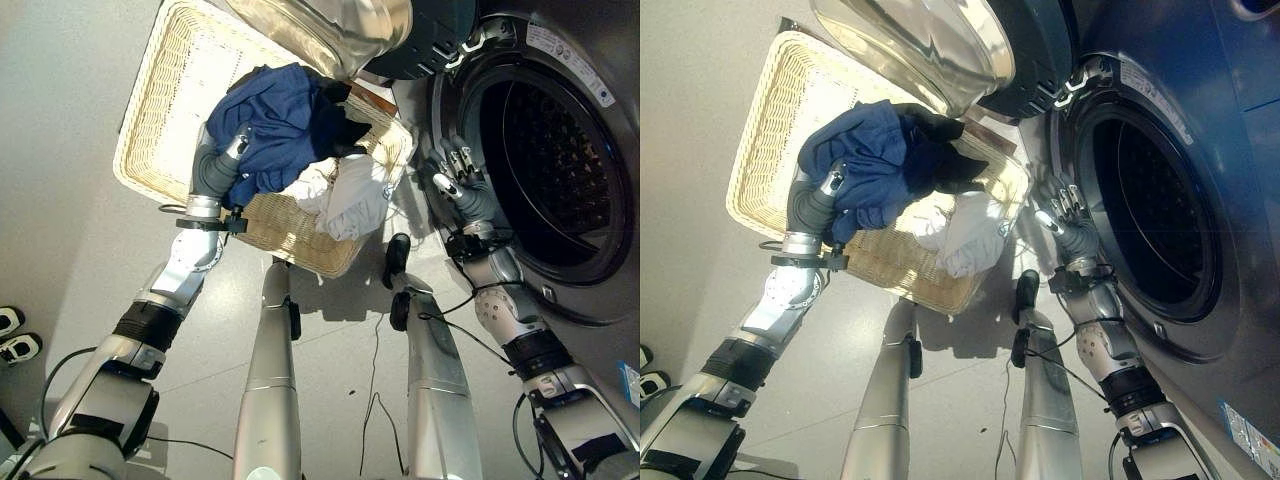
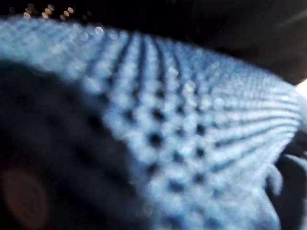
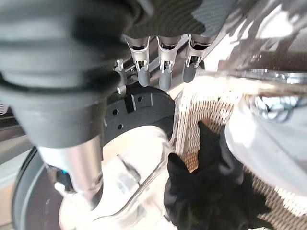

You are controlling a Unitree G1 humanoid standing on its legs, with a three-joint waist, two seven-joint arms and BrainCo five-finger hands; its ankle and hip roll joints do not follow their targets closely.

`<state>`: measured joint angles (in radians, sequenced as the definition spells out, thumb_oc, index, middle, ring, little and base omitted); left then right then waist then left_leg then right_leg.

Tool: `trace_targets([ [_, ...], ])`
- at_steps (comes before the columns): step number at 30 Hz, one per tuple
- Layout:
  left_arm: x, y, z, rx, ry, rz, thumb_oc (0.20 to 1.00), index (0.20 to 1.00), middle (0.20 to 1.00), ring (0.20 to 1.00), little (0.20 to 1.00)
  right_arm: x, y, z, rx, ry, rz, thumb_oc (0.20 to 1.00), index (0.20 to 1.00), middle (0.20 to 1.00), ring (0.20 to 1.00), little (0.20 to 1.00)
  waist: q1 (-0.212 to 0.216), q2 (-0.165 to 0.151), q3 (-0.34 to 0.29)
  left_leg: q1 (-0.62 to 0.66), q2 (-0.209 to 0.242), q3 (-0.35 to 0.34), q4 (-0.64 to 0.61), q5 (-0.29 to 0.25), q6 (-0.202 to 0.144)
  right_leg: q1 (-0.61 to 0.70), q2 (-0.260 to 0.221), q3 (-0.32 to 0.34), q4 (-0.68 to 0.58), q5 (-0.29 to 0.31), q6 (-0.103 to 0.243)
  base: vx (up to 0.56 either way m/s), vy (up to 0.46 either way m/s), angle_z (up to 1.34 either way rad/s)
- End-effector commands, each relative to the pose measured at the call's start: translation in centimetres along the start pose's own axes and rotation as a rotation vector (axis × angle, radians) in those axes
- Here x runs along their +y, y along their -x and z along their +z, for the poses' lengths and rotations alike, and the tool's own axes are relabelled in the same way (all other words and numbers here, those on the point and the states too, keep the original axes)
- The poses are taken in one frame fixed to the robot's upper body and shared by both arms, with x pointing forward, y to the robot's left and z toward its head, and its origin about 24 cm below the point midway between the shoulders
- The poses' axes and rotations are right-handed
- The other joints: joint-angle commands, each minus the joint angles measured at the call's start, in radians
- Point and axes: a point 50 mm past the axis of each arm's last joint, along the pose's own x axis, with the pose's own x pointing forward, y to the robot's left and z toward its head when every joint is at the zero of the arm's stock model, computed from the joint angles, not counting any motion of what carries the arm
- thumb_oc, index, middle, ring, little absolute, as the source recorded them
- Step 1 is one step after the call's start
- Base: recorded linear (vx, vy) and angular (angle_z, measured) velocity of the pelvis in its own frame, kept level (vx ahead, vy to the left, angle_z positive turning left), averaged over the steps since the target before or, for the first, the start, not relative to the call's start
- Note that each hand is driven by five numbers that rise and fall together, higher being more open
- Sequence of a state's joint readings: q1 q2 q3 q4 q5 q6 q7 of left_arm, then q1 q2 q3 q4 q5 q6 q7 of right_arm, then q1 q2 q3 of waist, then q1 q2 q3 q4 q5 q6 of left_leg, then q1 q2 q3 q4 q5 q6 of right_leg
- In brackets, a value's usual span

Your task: Put the clothes into the washing machine.

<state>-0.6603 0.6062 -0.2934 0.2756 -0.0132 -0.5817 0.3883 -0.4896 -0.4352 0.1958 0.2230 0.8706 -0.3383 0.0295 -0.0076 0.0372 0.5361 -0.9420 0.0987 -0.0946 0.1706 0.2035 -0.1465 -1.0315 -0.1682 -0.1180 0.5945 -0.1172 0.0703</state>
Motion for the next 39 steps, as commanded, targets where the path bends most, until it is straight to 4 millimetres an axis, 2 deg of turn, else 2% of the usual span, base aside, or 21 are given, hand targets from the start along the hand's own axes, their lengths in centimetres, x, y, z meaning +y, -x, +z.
trace_targets([
  [1, -0.4, -1.9, 3.4, -0.202, 0.033, -0.035, 0.200, 0.200, 0.200, 0.200, 0.200, 1.9, 0.1, 2.4, -0.145, -0.091, 0.099, 1.000, 1.000, 1.000, 1.000, 1.000, 0.023, -0.047, -0.016, 0.013, -0.092, 0.062, 0.106, -0.121, 0.081, 0.056, 0.042, -0.017, -0.222, 0.198, 0.054, 0.00, 0.000, 0.00],
  [4, -1.4, -2.2, 5.1, -0.276, 0.060, -0.093, 0.200, 0.200, 0.200, 0.200, 0.200, 3.6, 0.2, 2.6, -0.144, -0.134, 0.212, 1.000, 1.000, 1.000, 1.000, 1.000, 0.020, -0.049, -0.016, 0.010, -0.095, 0.059, 0.107, -0.119, 0.082, 0.053, 0.039, -0.017, -0.224, 0.201, 0.057, 0.00, -0.010, 0.00],
  [6, -1.6, -2.2, 5.4, -0.296, 0.063, -0.109, 0.200, 0.200, 0.200, 0.200, 0.200, 4.0, 0.2, 2.6, -0.137, -0.154, 0.250, 1.000, 1.000, 1.000, 1.000, 1.000, 0.019, -0.050, -0.016, 0.011, -0.095, 0.059, 0.105, -0.118, 0.082, 0.054, 0.039, -0.018, -0.226, 0.203, 0.058, 0.00, 0.000, 0.00],
  [9, -2.5, -2.3, 6.7, -0.367, 0.058, -0.145, 0.200, 0.200, 0.200, 0.200, 0.200, 6.0, 0.3, 2.4, -0.084, -0.211, 0.375, 1.000, 1.000, 1.000, 1.000, 1.000, 0.018, -0.054, -0.016, 0.007, -0.097, 0.057, 0.104, -0.115, 0.082, 0.048, 0.039, -0.018, -0.224, 0.205, 0.059, 0.00, 0.000, 0.00],
  [14, -3.5, -2.8, 7.8, -0.434, -0.044, -0.170, 0.200, 0.200, 0.200, 0.200, 0.200, 8.1, 0.1, 2.1, -0.013, -0.256, 0.493, 1.000, 1.000, 1.000, 1.000, 1.000, 0.020, -0.058, -0.016, 0.011, -0.101, 0.054, 0.101, -0.111, 0.081, 0.055, 0.040, -0.022, -0.229, 0.205, 0.059, 0.00, -0.003, 0.01],
  [22, -4.3, -3.4, 8.3, -0.517, -0.232, -0.174, 0.200, 0.200, 0.200, 0.200, 0.200, 10.5, 0.4, 1.7, 0.082, -0.382, 0.641, 1.000, 1.000, 1.000, 1.000, 1.000, 0.020, -0.060, -0.016, 0.013, -0.104, 0.052, 0.103, -0.108, 0.076, 0.059, 0.037, -0.029, -0.232, 0.207, 0.060, 0.00, -0.001, 0.00],
  [25, -4.7, -3.6, 8.4, -0.568, -0.369, -0.163, 0.200, 0.200, 0.200, 0.200, 0.200, 11.3, 0.7, 1.6, 0.101, -0.421, 0.696, 1.000, 1.000, 1.000, 1.000, 1.000, 0.019, -0.059, -0.016, 0.011, -0.105, 0.052, 0.105, -0.107, 0.074, 0.057, 0.035, -0.032, -0.232, 0.208, 0.061, 0.00, 0.000, 0.00],
  [28, -4.8, -3.7, 8.3, -0.578, -0.414, -0.157, 0.200, 0.200, 0.200, 0.200, 0.200, 11.4, 0.7, 1.6, 0.102, -0.420, 0.706, 1.000, 1.000, 1.000, 1.000, 1.000, 0.019, -0.058, -0.016, 0.008, -0.105, 0.052, 0.107, -0.107, 0.074, 0.055, 0.035, -0.032, -0.231, 0.209, 0.062, 0.00, 0.000, 0.00],
  [30, -4.5, -4.2, 7.7, -0.599, -0.543, -0.123, 0.200, 0.200, 0.200, 0.200, 0.200, 11.7, 0.6, 1.7, 0.108, -0.428, 0.734, 1.000, 1.000, 1.000, 1.000, 1.000, 0.018, -0.058, -0.016, 0.009, -0.104, 0.055, 0.105, -0.105, 0.072, 0.055, 0.034, -0.035, -0.233, 0.211, 0.062, 0.00, 0.000, 0.00],
  [38, -4.3, -4.6, 6.9, -0.598, -0.650, -0.104, 0.200, 0.200, 0.200, 0.200, 0.200, 11.8, 0.6, 2.1, 0.083, -0.437, 0.746, 1.000, 1.000, 1.000, 1.000, 1.000, 0.015, -0.055, -0.016, 0.001, -0.105, 0.055, 0.110, -0.103, 0.068, 0.048, 0.032, -0.038, -0.234, 0.214, 0.064, 0.00, 0.000, 0.00],
  [39, -4.2, -4.6, 6.8, -0.595, -0.650, -0.109, 0.200, 0.200, 0.200, 0.200, 0.200, 11.8, 0.5, 2.2, 0.076, -0.436, 0.745, 0.956, 0.956, 0.956, 0.956, 0.956, 0.015, -0.054, -0.016, 0.000, -0.104, 0.056, 0.111, -0.103, 0.068, 0.046, 0.031, -0.038, -0.234, 0.215, 0.064, 0.00, 0.000, 0.00],
])
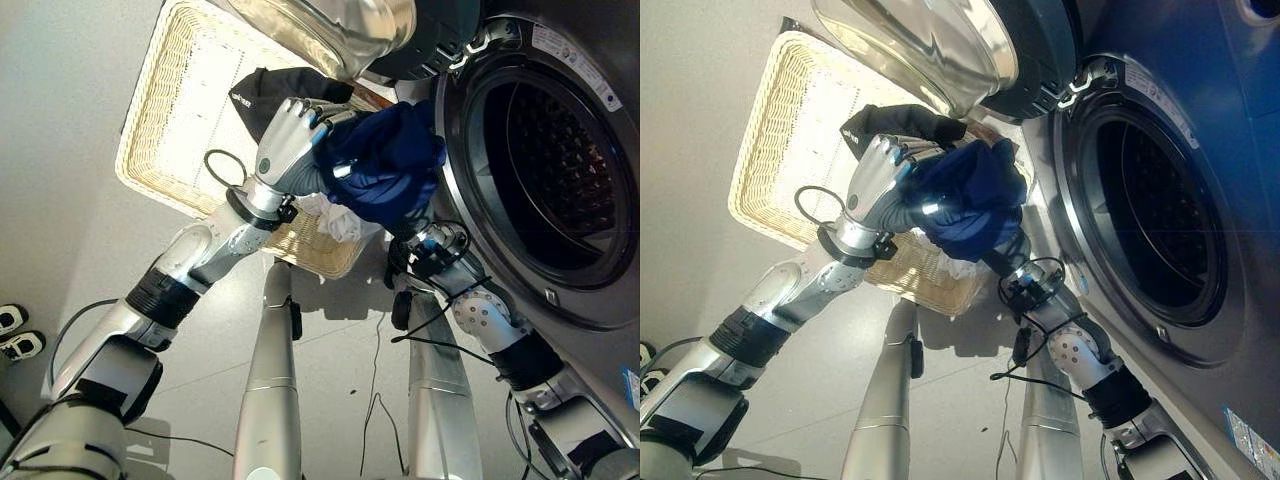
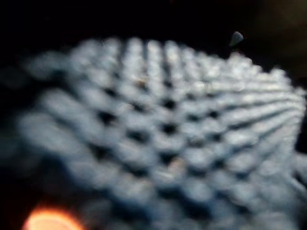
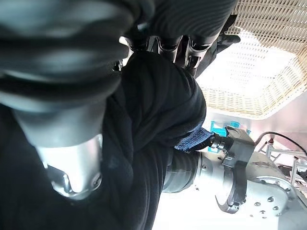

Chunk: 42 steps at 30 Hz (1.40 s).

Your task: Put the clothes into the washing machine.

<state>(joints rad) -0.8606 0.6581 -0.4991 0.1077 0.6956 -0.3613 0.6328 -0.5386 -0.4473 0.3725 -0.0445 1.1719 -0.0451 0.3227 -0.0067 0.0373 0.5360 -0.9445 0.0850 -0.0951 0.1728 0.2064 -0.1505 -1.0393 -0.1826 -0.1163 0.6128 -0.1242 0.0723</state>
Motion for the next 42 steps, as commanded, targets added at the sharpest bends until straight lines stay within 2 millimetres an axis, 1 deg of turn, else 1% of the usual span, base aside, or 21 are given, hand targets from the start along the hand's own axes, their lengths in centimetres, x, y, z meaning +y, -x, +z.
trace_targets([
  [1, 1.1, -1.6, 0.0, -0.084, -0.083, 0.043, 0.200, 0.200, 0.200, 0.200, 0.200, 3.1, -1.2, 1.7, -0.120, -0.022, 0.182, 0.470, 0.470, 0.470, 0.470, 0.470, 0.013, -0.054, -0.016, 0.002, -0.090, 0.058, 0.109, -0.106, 0.072, 0.053, 0.046, -0.039, -0.252, 0.222, 0.063, 0.00, 0.000, 0.00],
  [2, 1.1, -1.6, 0.0, -0.084, -0.084, 0.041, 0.200, 0.200, 0.200, 0.200, 0.200, 3.1, -1.2, 1.8, -0.137, -0.028, 0.180, 0.200, 0.200, 0.200, 0.200, 0.200, 0.014, -0.053, -0.016, 0.001, -0.090, 0.057, 0.109, -0.105, 0.072, 0.051, 0.046, -0.039, -0.251, 0.223, 0.063, 0.00, 0.000, 0.00],
  [10, 0.7, -1.6, 0.1, -0.080, -0.067, 0.029, 0.200, 0.200, 0.200, 0.200, 0.200, 3.3, -1.3, 2.7, -0.224, -0.018, 0.192, 0.200, 0.200, 0.200, 0.200, 0.200, 0.013, -0.045, -0.016, -0.003, -0.091, 0.059, 0.111, -0.104, 0.071, 0.046, 0.044, -0.039, -0.249, 0.223, 0.064, 0.00, 0.000, 0.00],
  [24, 0.6, -1.5, 0.4, -0.073, -0.010, 0.018, 0.200, 0.200, 0.200, 0.200, 0.200, 3.5, -1.3, 3.2, -0.271, -0.007, 0.207, 0.200, 0.200, 0.200, 0.200, 0.200, 0.015, -0.043, -0.016, -0.008, -0.091, 0.061, 0.114, -0.103, 0.071, 0.039, 0.040, -0.040, -0.244, 0.227, 0.067, 0.00, 0.000, 0.00],
  [25, 0.7, -1.5, 0.4, -0.067, -0.002, 0.027, 0.542, 0.542, 0.542, 0.542, 0.542, 3.6, -1.3, 3.3, -0.273, -0.007, 0.209, 0.200, 0.200, 0.200, 0.200, 0.200, 0.015, -0.043, -0.016, -0.008, -0.091, 0.061, 0.112, -0.103, 0.071, 0.039, 0.041, -0.040, -0.246, 0.228, 0.067, 0.00, 0.000, 0.00],
  [26, 0.6, -1.5, 0.4, -0.058, 0.015, 0.034, 1.000, 1.000, 1.000, 1.000, 1.000, 3.6, -1.3, 3.2, -0.275, -0.010, 0.209, 0.200, 0.200, 0.200, 0.200, 0.200, 0.015, -0.043, -0.016, -0.006, -0.092, 0.061, 0.110, -0.102, 0.071, 0.040, 0.041, -0.040, -0.247, 0.229, 0.067, 0.00, 0.000, 0.00],
  [27, 0.7, -1.5, 0.4, -0.055, 0.022, 0.036, 1.000, 1.000, 1.000, 1.000, 1.000, 3.6, -1.3, 3.2, -0.275, -0.010, 0.209, 0.200, 0.200, 0.200, 0.200, 0.200, 0.015, -0.043, -0.016, -0.006, -0.093, 0.061, 0.110, -0.102, 0.071, 0.040, 0.042, -0.040, -0.248, 0.229, 0.067, 0.00, 0.000, 0.00],
  [33, 1.0, -1.3, 0.8, -0.011, 0.210, 0.086, 1.000, 1.000, 1.000, 1.000, 1.000, 3.7, -1.3, 3.2, -0.283, -0.010, 0.211, 0.200, 0.200, 0.200, 0.200, 0.200, 0.017, -0.045, -0.016, -0.004, -0.093, 0.060, 0.106, -0.100, 0.072, 0.042, 0.042, -0.039, -0.251, 0.232, 0.067, 0.00, 0.000, 0.00],
  [34, 1.2, -1.2, 0.9, -0.003, 0.254, 0.110, 1.000, 1.000, 1.000, 1.000, 1.000, 3.6, -1.3, 3.1, -0.284, -0.008, 0.208, 0.200, 0.200, 0.200, 0.200, 0.200, 0.018, -0.045, -0.016, -0.004, -0.093, 0.060, 0.105, -0.100, 0.072, 0.041, 0.043, -0.039, -0.252, 0.232, 0.068, 0.00, 0.000, 0.00],
  [35, 1.5, -1.0, 0.8, 0.027, 0.335, 0.156, 1.000, 1.000, 1.000, 1.000, 1.000, 3.6, -1.3, 3.2, -0.289, -0.009, 0.205, 0.200, 0.200, 0.200, 0.200, 0.200, 0.020, -0.045, -0.016, -0.004, -0.093, 0.060, 0.104, -0.099, 0.073, 0.042, 0.044, -0.039, -0.253, 0.232, 0.067, 0.00, 0.000, 0.00],
  [37, 1.9, -0.8, 0.8, 0.053, 0.419, 0.237, 1.000, 1.000, 1.000, 1.000, 1.000, 3.6, -1.4, 3.1, -0.296, -0.009, 0.199, 0.200, 0.200, 0.200, 0.200, 0.200, 0.023, -0.046, -0.016, -0.003, -0.093, 0.060, 0.103, -0.100, 0.073, 0.043, 0.045, -0.039, -0.252, 0.230, 0.067, 0.00, 0.000, 0.00],
  [42, 2.5, -0.3, 0.9, 0.103, 0.521, 0.396, 1.000, 1.000, 1.000, 1.000, 1.000, 3.8, -1.7, 3.1, -0.316, -0.015, 0.191, 0.200, 0.200, 0.200, 0.200, 0.200, 0.029, -0.050, -0.016, -0.006, -0.100, 0.051, 0.109, -0.102, 0.075, 0.043, 0.046, -0.041, -0.247, 0.227, 0.064, 0.00, -0.006, 0.00],
])
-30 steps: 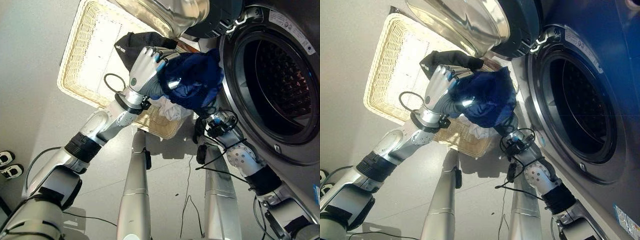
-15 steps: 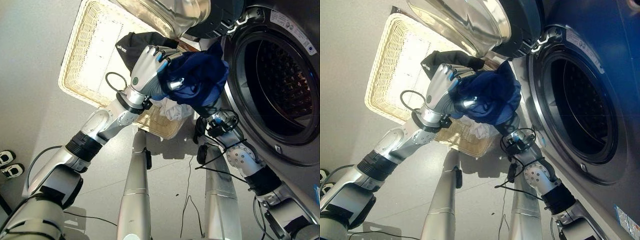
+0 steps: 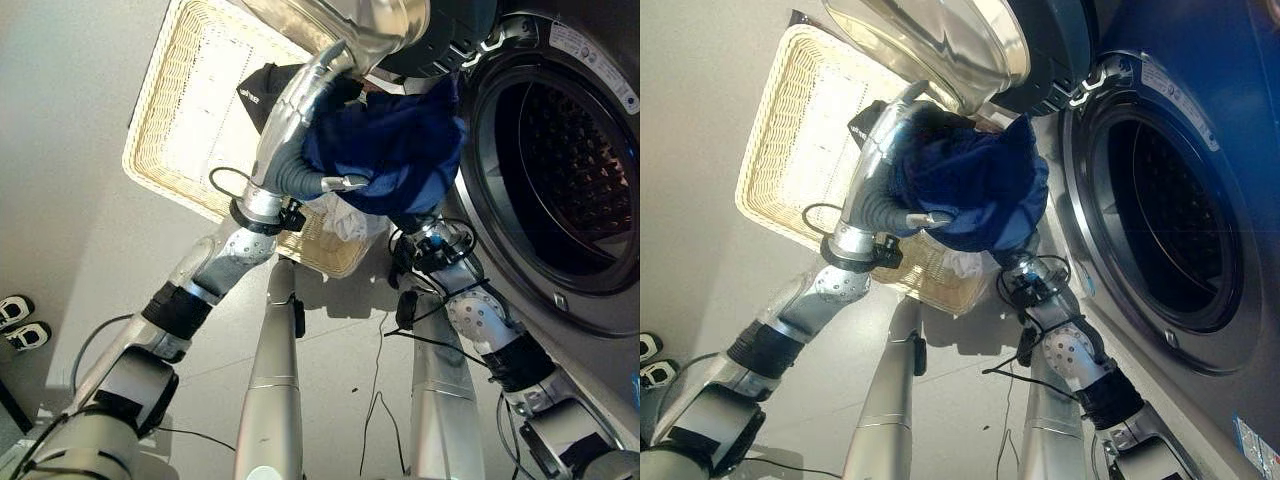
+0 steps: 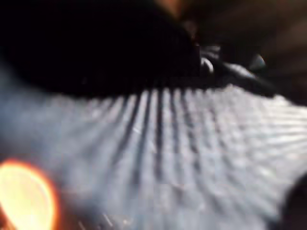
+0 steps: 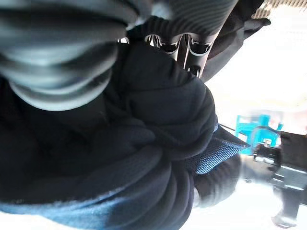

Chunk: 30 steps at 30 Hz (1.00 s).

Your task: Put the clothes into the washing machine.

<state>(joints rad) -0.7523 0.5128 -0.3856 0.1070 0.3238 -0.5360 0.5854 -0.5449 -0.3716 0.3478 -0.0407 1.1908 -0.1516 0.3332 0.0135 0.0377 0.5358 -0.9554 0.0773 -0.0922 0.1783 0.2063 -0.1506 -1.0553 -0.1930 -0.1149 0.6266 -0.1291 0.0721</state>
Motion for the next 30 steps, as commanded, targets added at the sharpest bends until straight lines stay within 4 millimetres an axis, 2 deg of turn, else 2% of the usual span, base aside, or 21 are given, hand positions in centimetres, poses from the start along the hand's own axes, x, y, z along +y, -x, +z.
trace_targets([
  [1, 1.4, -1.5, 1.4, -0.105, 0.086, 0.137, 1.000, 1.000, 1.000, 1.000, 1.000, 3.3, -1.4, 2.0, -0.149, 0.008, 0.177, 0.200, 0.200, 0.200, 0.200, 0.200, 0.009, -0.050, -0.016, 0.005, -0.092, 0.049, 0.103, -0.102, 0.075, 0.059, 0.056, -0.042, -0.261, 0.232, 0.065, 0.00, 0.000, 0.00],
  [3, 1.8, -1.2, 1.9, -0.119, 0.108, 0.263, 1.000, 1.000, 1.000, 1.000, 1.000, 3.6, -1.6, 1.9, -0.157, 0.010, 0.169, 0.200, 0.200, 0.200, 0.200, 0.200, 0.014, -0.052, -0.016, 0.004, -0.098, 0.043, 0.104, -0.101, 0.077, 0.057, 0.059, -0.044, -0.257, 0.231, 0.062, 0.00, 0.000, 0.00],
  [6, 2.2, -1.0, 2.0, -0.129, 0.096, 0.356, 1.000, 1.000, 1.000, 1.000, 1.000, 3.7, -1.7, 1.9, -0.165, 0.009, 0.160, 0.200, 0.200, 0.200, 0.200, 0.200, 0.016, -0.054, -0.016, 0.004, -0.098, 0.042, 0.104, -0.102, 0.078, 0.060, 0.061, -0.045, -0.255, 0.227, 0.060, 0.00, 0.000, 0.00],
  [17, 3.2, -0.3, 1.4, -0.085, 0.099, 0.549, 1.000, 1.000, 1.000, 1.000, 1.000, 3.3, -1.9, 2.3, -0.205, 0.034, 0.109, 0.200, 0.200, 0.200, 0.200, 0.200, 0.020, -0.057, -0.016, 0.004, -0.099, 0.040, 0.112, -0.102, 0.074, 0.063, 0.062, -0.047, -0.246, 0.220, 0.056, 0.00, 0.000, 0.00],
  [22, 3.7, -0.1, 0.1, -0.010, 0.060, 0.597, 1.000, 1.000, 1.000, 1.000, 1.000, 2.0, -1.7, 2.7, -0.234, 0.054, 0.031, 0.200, 0.200, 0.200, 0.200, 0.200, 0.018, -0.056, -0.016, 0.002, -0.097, 0.044, 0.115, -0.102, 0.071, 0.062, 0.063, -0.047, -0.243, 0.218, 0.056, 0.00, 0.000, 0.00],
  [30, 4.5, 0.9, -2.8, 0.130, -0.048, 0.627, 1.000, 1.000, 1.000, 1.000, 1.000, -1.2, -0.5, 3.8, -0.252, 0.062, -0.094, 0.200, 0.200, 0.200, 0.200, 0.200, 0.006, -0.052, -0.016, 0.002, -0.089, 0.056, 0.126, -0.104, 0.064, 0.060, 0.065, -0.038, -0.236, 0.216, 0.057, 0.00, 0.018, 0.00],
])
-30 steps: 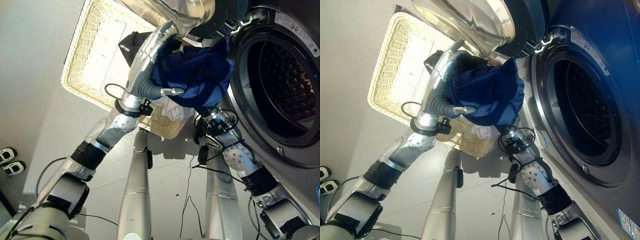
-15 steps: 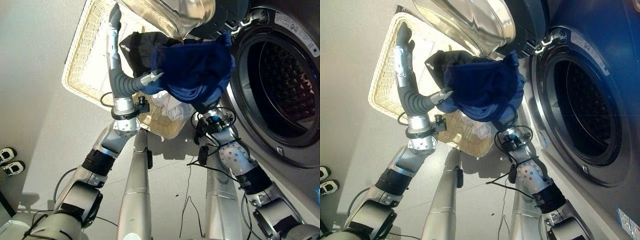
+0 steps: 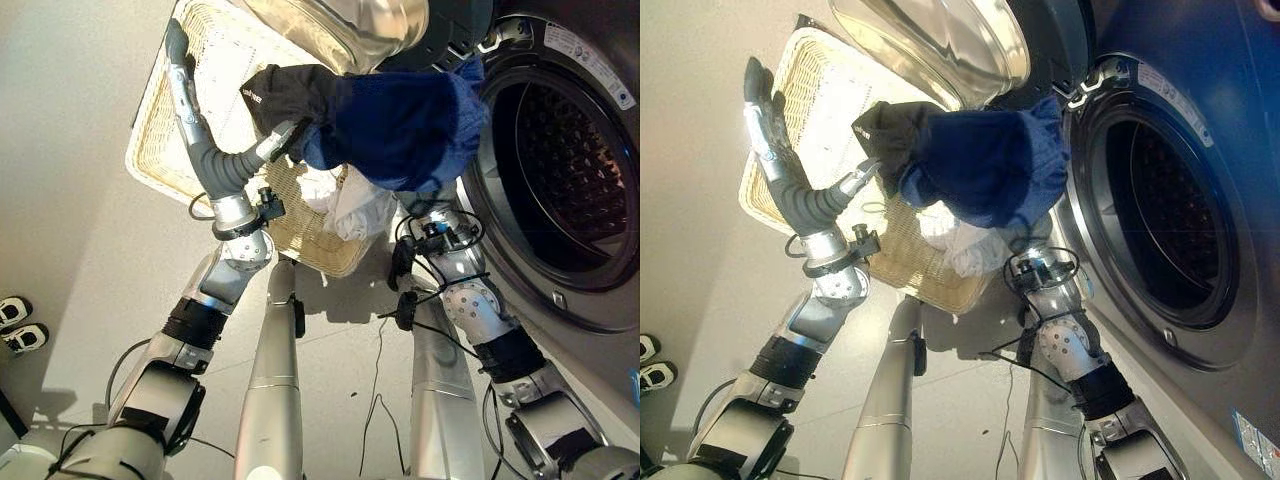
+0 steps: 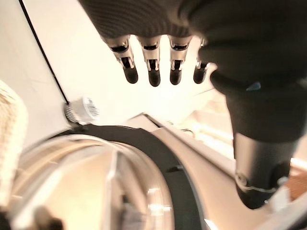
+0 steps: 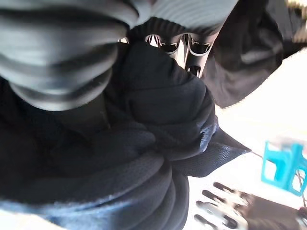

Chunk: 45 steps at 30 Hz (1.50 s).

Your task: Put the clothes into the washing machine.

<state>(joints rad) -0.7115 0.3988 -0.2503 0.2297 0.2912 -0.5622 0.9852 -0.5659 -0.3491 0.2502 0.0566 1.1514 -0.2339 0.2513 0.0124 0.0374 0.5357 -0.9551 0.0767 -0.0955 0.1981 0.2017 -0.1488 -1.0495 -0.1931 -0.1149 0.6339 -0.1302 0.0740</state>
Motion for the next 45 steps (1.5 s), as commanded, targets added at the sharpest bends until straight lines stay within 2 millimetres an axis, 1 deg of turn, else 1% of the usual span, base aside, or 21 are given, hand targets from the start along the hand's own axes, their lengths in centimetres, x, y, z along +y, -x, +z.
trace_targets([
  [1, 1.1, -2.0, -0.6, -0.024, -0.030, 0.093, 1.000, 1.000, 1.000, 1.000, 1.000, 0.9, -0.8, 1.7, -0.122, -0.035, 0.045, 0.200, 0.200, 0.200, 0.200, 0.200, 0.004, -0.052, -0.016, 0.002, -0.086, 0.062, 0.108, -0.099, 0.061, 0.055, 0.065, -0.037, -0.242, 0.217, 0.055, 0.00, 0.036, -0.01],
  [5, 1.3, -1.9, -2.3, 0.027, -0.119, 0.095, 1.000, 1.000, 1.000, 1.000, 1.000, -2.0, -0.3, 1.4, -0.089, -0.054, -0.083, 0.200, 0.200, 0.200, 0.200, 0.200, -0.002, -0.052, -0.016, 0.006, -0.078, 0.071, 0.107, -0.099, 0.056, 0.057, 0.069, -0.034, -0.241, 0.215, 0.054, 0.00, 0.036, -0.01],
  [7, 1.4, -2.1, -3.2, 0.047, -0.158, 0.092, 1.000, 1.000, 1.000, 1.000, 1.000, -4.1, 0.3, 1.3, -0.065, -0.068, -0.159, 0.200, 0.200, 0.200, 0.200, 0.200, -0.005, -0.052, -0.016, 0.006, -0.075, 0.075, 0.107, -0.099, 0.053, 0.057, 0.071, -0.033, -0.245, 0.217, 0.054, 0.00, 0.016, 0.00],
  [9, 1.5, -2.1, -3.4, 0.058, -0.163, 0.094, 1.000, 1.000, 1.000, 1.000, 1.000, -4.7, 0.5, 1.2, -0.058, -0.079, -0.189, 0.200, 0.200, 0.200, 0.200, 0.200, -0.006, -0.050, -0.016, 0.005, -0.074, 0.077, 0.108, -0.098, 0.052, 0.056, 0.071, -0.032, -0.244, 0.217, 0.053, 0.00, 0.013, -0.02],
  [10, 1.4, -2.1, -4.0, 0.073, -0.194, 0.078, 1.000, 1.000, 1.000, 1.000, 1.000, -6.4, 1.3, 1.0, -0.036, -0.087, -0.257, 0.200, 0.200, 0.200, 0.200, 0.200, -0.008, -0.048, -0.016, 0.004, -0.073, 0.079, 0.108, -0.099, 0.050, 0.054, 0.074, -0.031, -0.245, 0.217, 0.051, 0.00, 0.023, -0.05],
  [11, 1.4, -2.1, -4.1, 0.076, -0.197, 0.076, 1.000, 1.000, 1.000, 1.000, 1.000, -6.7, 1.4, 1.0, -0.033, -0.087, -0.278, 0.200, 0.200, 0.200, 0.200, 0.200, -0.008, -0.048, -0.016, 0.003, -0.072, 0.080, 0.108, -0.099, 0.050, 0.053, 0.074, -0.031, -0.245, 0.217, 0.051, 0.00, 0.028, -0.04],
  [17, 1.2, -2.7, -5.5, 0.125, -0.274, -0.009, 1.000, 1.000, 1.000, 1.000, 1.000, -11.6, 3.4, 1.3, 0.050, -0.035, -0.615, 0.200, 0.200, 0.200, 0.200, 0.200, -0.008, -0.041, -0.016, -0.009, -0.064, 0.089, 0.111, -0.099, 0.044, 0.040, 0.080, -0.029, -0.243, 0.218, 0.045, 0.00, 0.007, -0.02],
  [18, 1.3, -2.7, -5.9, 0.139, -0.297, -0.042, 1.000, 1.000, 1.000, 1.000, 1.000, -13.4, 4.5, 2.0, 0.038, -0.071, -0.735, 0.200, 0.200, 0.200, 0.200, 0.200, -0.004, -0.039, -0.016, -0.009, -0.062, 0.089, 0.114, -0.100, 0.043, 0.040, 0.082, -0.028, -0.239, 0.214, 0.043, 0.01, -0.002, -0.04],
  [20, 1.0, -2.5, -6.5, 0.151, -0.345, -0.096, 1.000, 1.000, 1.000, 1.000, 1.000, -15.5, 5.9, 3.8, -0.015, -0.078, -0.919, 0.200, 0.200, 0.200, 0.200, 0.200, 0.001, -0.034, -0.016, -0.015, -0.060, 0.087, 0.123, -0.105, 0.044, 0.036, 0.084, -0.026, -0.235, 0.214, 0.041, 0.02, -0.008, -0.05],
  [21, 0.9, -2.6, -6.8, 0.149, -0.378, -0.131, 1.000, 1.000, 1.000, 1.000, 1.000, -16.4, 6.3, 5.5, -0.065, -0.071, -1.008, 0.200, 0.200, 0.200, 0.200, 0.200, 0.003, -0.032, -0.016, -0.016, -0.059, 0.086, 0.127, -0.110, 0.045, 0.036, 0.084, -0.025, -0.232, 0.214, 0.042, 0.00, 0.000, 0.00],
  [22, 0.9, -2.6, -6.9, 0.151, -0.392, -0.148, 1.000, 1.000, 1.000, 1.000, 1.000, -16.7, 6.4, 6.2, -0.082, -0.069, -1.033, 0.200, 0.200, 0.200, 0.200, 0.200, 0.003, -0.032, -0.016, -0.017, -0.058, 0.086, 0.129, -0.111, 0.045, 0.035, 0.084, -0.025, -0.232, 0.214, 0.043, 0.00, 0.000, 0.00],
  [24, 0.7, -2.6, -7.8, 0.161, -0.487, -0.263, 1.000, 1.000, 1.000, 1.000, 1.000, -17.5, 6.4, 12.8, -0.366, -0.069, -1.201, 0.200, 0.200, 0.200, 0.200, 0.200, 0.009, -0.029, -0.016, -0.028, -0.055, 0.080, 0.142, -0.121, 0.044, 0.030, 0.082, -0.024, -0.230, 0.218, 0.044, 0.02, -0.037, 0.00],
  [27, 1.1, -2.3, -8.5, 0.165, -0.579, -0.353, 1.000, 1.000, 1.000, 1.000, 1.000, -16.5, 6.1, 17.2, -0.633, -0.037, -1.246, 0.200, 0.200, 0.200, 0.200, 0.200, 0.007, -0.032, -0.016, -0.045, -0.052, 0.073, 0.144, -0.122, 0.045, 0.019, 0.084, -0.025, -0.231, 0.226, 0.048, 0.01, -0.028, -0.01],
  [28, 1.3, -2.3, -8.8, 0.168, -0.609, -0.376, 1.000, 1.000, 1.000, 1.000, 1.000, -16.1, 5.9, 18.2, -0.692, -0.017, -1.249, 0.523, 0.523, 0.523, 0.523, 0.523, 0.005, -0.033, -0.016, -0.047, -0.052, 0.072, 0.140, -0.121, 0.045, 0.018, 0.085, -0.025, -0.234, 0.228, 0.050, 0.00, 0.000, 0.00],
  [29, 1.5, -2.5, -9.0, 0.172, -0.641, -0.400, 1.000, 1.000, 1.000, 1.000, 1.000, -15.6, 5.6, 19.0, -0.744, 0.009, -1.226, 1.000, 1.000, 1.000, 1.000, 1.000, 0.002, -0.035, -0.016, -0.050, -0.052, 0.072, 0.136, -0.122, 0.046, 0.014, 0.085, -0.025, -0.240, 0.231, 0.053, -0.01, 0.009, -0.03],
  [30, 1.9, -3.0, -9.4, 0.195, -0.675, -0.429, 1.000, 1.000, 1.000, 1.000, 1.000, -14.6, 4.2, 19.8, -0.737, 0.098, -1.160, 1.000, 1.000, 1.000, 1.000, 1.000, -0.007, -0.037, -0.016, -0.055, -0.051, 0.075, 0.129, -0.120, 0.044, 0.008, 0.089, -0.021, -0.251, 0.237, 0.055, -0.01, 0.028, -0.05],
  [33, 2.7, -4.4, -10.0, 0.248, -0.730, -0.462, 1.000, 1.000, 1.000, 1.000, 1.000, -13.4, 2.0, 20.6, -0.678, 0.191, -1.092, 1.000, 1.000, 1.000, 1.000, 1.000, -0.016, -0.044, -0.016, -0.058, -0.051, 0.073, 0.115, -0.120, 0.044, -0.001, 0.093, -0.013, -0.265, 0.238, 0.054, -0.01, 0.059, -0.03],
  [37, 3.3, -4.9, -10.9, 0.318, -0.784, -0.542, 1.000, 1.000, 1.000, 1.000, 1.000, -14.0, 2.5, 21.1, -0.581, 0.319, -1.112, 1.000, 1.000, 1.000, 1.000, 1.000, -0.018, -0.045, -0.016, -0.059, -0.052, 0.070, 0.115, -0.122, 0.044, -0.001, 0.093, -0.012, -0.264, 0.231, 0.052, 0.00, 0.010, -0.01],
  [40, 3.3, -5.1, -11.2, 0.308, -0.855, -0.590, 1.000, 1.000, 1.000, 1.000, 1.000, -14.1, 2.1, 21.0, -0.516, 0.416, -1.133, 1.000, 1.000, 1.000, 1.000, 1.000, -0.018, -0.041, -0.016, -0.065, -0.055, 0.071, 0.119, -0.123, 0.045, -0.005, 0.091, -0.013, -0.266, 0.230, 0.050, 0.00, 0.028, 0.00],
  [42, 3.4, -6.1, -11.2, 0.290, -0.919, -0.541, 1.000, 1.000, 1.000, 1.000, 1.000, -13.6, 0.9, 20.7, -0.442, 0.549, -1.156, 1.000, 1.000, 1.000, 1.000, 1.000, -0.019, -0.042, -0.016, -0.072, -0.054, 0.072, 0.115, -0.121, 0.046, -0.011, 0.091, -0.014, -0.270, 0.230, 0.048, 0.00, 0.065, 0.00],
  [45, 3.7, -7.6, -10.9, 0.293, -0.962, -0.466, 1.000, 1.000, 1.000, 1.000, 1.000, -13.6, 0.2, 20.0, -0.368, 0.604, -1.203, 1.000, 1.000, 1.000, 1.000, 1.000, -0.021, -0.045, -0.016, -0.084, -0.051, 0.072, 0.114, -0.121, 0.046, -0.022, 0.089, -0.014, -0.269, 0.227, 0.048, 0.00, 0.039, -0.01],
])
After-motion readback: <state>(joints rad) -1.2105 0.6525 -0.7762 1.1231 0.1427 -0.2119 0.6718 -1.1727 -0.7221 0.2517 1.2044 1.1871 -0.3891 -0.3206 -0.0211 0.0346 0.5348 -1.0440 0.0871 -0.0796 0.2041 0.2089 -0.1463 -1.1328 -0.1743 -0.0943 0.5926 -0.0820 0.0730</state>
